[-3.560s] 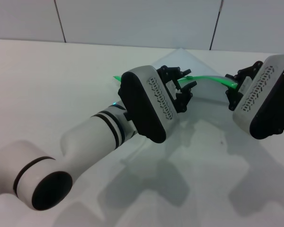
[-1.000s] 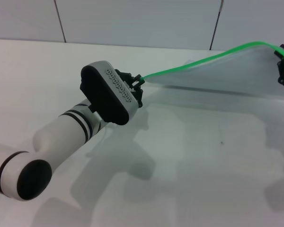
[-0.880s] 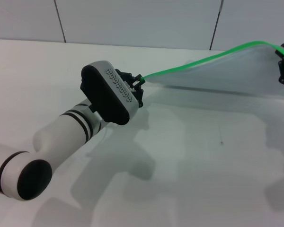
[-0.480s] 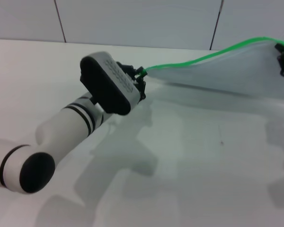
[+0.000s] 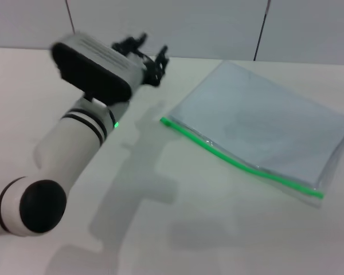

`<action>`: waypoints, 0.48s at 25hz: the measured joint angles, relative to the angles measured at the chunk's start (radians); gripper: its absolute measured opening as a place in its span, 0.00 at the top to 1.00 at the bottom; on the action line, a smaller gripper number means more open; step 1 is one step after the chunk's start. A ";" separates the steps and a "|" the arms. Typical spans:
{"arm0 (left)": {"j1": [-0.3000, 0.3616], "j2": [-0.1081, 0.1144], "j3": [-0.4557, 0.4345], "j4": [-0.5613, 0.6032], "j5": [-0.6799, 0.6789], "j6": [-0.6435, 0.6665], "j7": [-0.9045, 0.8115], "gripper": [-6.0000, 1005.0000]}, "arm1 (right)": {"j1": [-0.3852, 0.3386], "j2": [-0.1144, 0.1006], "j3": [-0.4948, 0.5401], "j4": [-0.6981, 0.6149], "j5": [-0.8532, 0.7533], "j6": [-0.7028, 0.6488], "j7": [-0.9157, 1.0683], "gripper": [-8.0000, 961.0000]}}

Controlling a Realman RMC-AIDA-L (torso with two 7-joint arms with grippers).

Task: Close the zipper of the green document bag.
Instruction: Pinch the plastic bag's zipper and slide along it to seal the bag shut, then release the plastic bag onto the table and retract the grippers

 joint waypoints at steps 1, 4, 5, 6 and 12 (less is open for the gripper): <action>0.014 0.002 -0.001 -0.018 -0.008 0.032 -0.032 0.65 | 0.002 0.000 -0.014 0.025 0.018 0.037 -0.003 0.49; 0.053 0.003 0.008 -0.046 0.004 0.151 -0.151 0.52 | 0.034 -0.001 -0.051 0.100 0.052 0.086 -0.003 0.45; 0.065 0.003 0.018 -0.048 0.013 0.199 -0.194 0.47 | 0.049 -0.001 -0.062 0.124 0.078 0.094 -0.003 0.44; 0.082 0.003 0.031 -0.044 0.030 0.263 -0.245 0.43 | 0.066 -0.002 -0.074 0.149 0.108 0.104 -0.002 0.44; 0.111 0.003 0.076 0.060 0.131 0.474 -0.455 0.28 | 0.133 -0.006 -0.174 0.334 0.265 0.372 0.004 0.43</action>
